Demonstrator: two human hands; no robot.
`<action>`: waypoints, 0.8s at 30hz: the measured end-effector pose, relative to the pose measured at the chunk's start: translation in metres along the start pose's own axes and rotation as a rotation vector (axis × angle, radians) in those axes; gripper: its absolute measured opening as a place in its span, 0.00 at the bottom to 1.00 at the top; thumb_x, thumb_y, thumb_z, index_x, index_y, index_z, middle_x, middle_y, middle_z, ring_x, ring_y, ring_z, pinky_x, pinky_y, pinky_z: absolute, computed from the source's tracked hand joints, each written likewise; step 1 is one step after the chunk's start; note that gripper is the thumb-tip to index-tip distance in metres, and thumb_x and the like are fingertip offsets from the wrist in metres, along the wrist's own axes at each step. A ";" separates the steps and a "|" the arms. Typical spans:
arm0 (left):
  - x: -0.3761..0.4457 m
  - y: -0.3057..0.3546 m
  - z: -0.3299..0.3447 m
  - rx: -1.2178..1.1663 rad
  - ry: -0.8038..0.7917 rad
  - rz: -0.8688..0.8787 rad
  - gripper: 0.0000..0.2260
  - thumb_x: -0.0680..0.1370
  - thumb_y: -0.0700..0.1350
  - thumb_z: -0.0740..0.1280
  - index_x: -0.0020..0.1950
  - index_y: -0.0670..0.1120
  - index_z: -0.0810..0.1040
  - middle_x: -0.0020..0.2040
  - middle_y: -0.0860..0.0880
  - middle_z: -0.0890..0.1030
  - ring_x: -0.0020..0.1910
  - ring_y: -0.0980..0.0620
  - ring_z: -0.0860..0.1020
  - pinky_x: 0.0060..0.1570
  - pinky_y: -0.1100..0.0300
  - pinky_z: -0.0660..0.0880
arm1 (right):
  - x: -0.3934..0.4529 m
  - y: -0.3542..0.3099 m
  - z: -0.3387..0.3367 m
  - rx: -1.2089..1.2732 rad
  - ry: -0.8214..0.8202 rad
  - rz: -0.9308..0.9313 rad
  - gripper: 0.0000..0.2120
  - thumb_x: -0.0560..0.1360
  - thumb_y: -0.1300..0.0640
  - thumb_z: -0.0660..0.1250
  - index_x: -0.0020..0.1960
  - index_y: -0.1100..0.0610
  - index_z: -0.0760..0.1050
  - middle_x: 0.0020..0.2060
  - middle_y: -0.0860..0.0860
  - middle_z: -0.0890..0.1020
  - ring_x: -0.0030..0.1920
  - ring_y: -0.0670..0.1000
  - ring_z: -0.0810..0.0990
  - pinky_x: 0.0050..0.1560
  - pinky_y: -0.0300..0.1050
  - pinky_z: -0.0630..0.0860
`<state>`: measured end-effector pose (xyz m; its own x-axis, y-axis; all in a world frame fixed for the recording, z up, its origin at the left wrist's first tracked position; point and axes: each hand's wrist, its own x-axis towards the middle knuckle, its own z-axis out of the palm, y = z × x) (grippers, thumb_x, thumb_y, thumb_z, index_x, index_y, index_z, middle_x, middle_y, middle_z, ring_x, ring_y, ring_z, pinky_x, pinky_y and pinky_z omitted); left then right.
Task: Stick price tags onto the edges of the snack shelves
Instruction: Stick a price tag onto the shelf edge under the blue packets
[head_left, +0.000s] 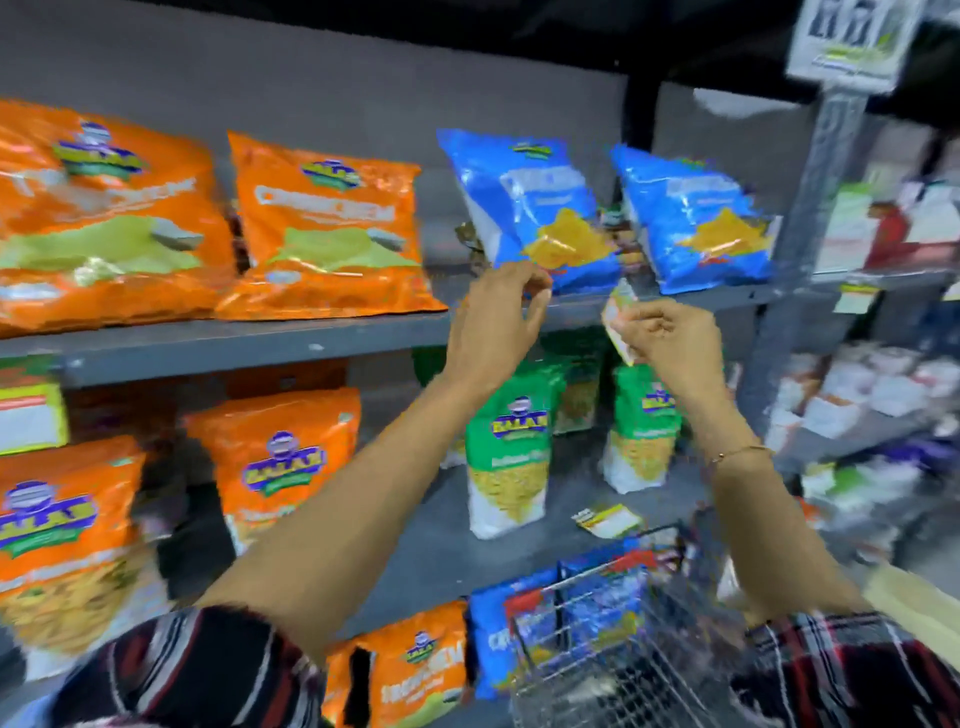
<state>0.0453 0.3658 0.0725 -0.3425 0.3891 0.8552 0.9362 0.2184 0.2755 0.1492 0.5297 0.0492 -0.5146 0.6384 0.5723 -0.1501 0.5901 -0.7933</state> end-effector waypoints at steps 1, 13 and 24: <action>0.008 0.004 0.015 0.009 -0.021 0.004 0.05 0.75 0.41 0.67 0.50 0.44 0.80 0.48 0.46 0.84 0.47 0.45 0.80 0.50 0.54 0.75 | 0.011 0.013 -0.015 -0.019 0.025 0.009 0.02 0.70 0.59 0.72 0.41 0.58 0.82 0.30 0.52 0.80 0.25 0.36 0.75 0.36 0.35 0.74; 0.074 0.033 0.116 0.437 -0.272 0.033 0.14 0.81 0.47 0.60 0.58 0.39 0.78 0.57 0.38 0.75 0.58 0.39 0.72 0.55 0.47 0.71 | 0.076 0.119 -0.031 0.119 0.049 0.132 0.11 0.72 0.61 0.70 0.52 0.66 0.80 0.46 0.57 0.82 0.44 0.48 0.78 0.46 0.39 0.75; 0.080 0.038 0.133 0.295 -0.192 -0.037 0.07 0.78 0.43 0.66 0.51 0.40 0.78 0.51 0.41 0.79 0.51 0.43 0.75 0.49 0.52 0.72 | 0.083 0.125 -0.019 0.260 0.041 0.199 0.09 0.73 0.59 0.70 0.50 0.62 0.81 0.39 0.53 0.81 0.34 0.41 0.76 0.41 0.37 0.73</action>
<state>0.0427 0.5242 0.0927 -0.4103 0.5310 0.7414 0.8692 0.4737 0.1417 0.1041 0.6659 0.0016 -0.5221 0.7509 0.4044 -0.2633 0.3091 -0.9138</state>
